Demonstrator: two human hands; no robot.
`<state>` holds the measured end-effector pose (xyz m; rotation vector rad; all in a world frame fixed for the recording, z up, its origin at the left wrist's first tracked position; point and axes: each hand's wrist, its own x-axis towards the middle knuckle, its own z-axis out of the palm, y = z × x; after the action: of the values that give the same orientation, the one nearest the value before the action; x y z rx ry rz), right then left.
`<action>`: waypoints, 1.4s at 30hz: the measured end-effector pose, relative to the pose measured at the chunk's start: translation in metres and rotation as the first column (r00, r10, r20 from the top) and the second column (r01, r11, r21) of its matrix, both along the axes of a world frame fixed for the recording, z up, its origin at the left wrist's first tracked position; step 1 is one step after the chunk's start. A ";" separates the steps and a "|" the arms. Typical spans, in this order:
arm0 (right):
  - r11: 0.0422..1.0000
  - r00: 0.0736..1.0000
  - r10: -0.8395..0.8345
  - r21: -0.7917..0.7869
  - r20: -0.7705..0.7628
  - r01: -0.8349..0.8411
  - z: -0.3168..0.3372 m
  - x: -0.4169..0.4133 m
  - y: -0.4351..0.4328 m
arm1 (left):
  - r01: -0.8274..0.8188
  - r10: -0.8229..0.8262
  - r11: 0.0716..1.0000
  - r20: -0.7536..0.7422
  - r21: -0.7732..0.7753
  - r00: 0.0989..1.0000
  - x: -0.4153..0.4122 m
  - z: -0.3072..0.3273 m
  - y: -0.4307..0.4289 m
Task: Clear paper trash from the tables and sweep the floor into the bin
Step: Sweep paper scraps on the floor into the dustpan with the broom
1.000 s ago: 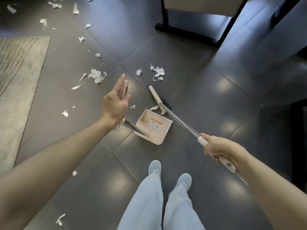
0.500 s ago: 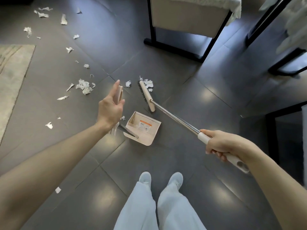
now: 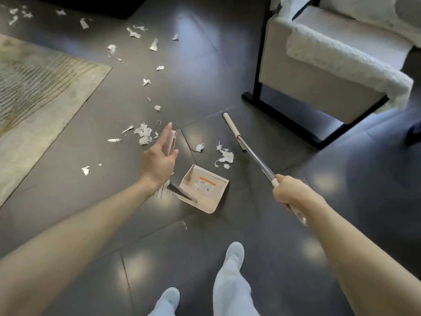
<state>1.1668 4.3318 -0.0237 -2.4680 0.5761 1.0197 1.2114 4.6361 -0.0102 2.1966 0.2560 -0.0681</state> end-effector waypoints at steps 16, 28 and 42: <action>0.952 0.914 0.062 0.298 -0.401 0.066 0.044 0.013 -0.063 | -0.108 0.108 0.994 -0.064 0.013 0.992 0.049 0.001 -0.031; 0.971 0.959 0.177 0.199 -0.223 -0.133 0.067 0.055 -0.001 | -0.098 0.096 0.991 -0.022 -0.088 0.995 -0.012 0.018 -0.001; 0.693 0.688 0.710 -0.022 -0.146 -0.720 -0.009 0.055 0.152 | -0.375 0.367 0.920 -0.088 -0.112 0.926 -0.204 0.041 0.088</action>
<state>1.2221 4.4835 -0.0326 -2.7615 -0.4029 1.4562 1.0079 4.7244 0.0305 1.9862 0.6837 0.0540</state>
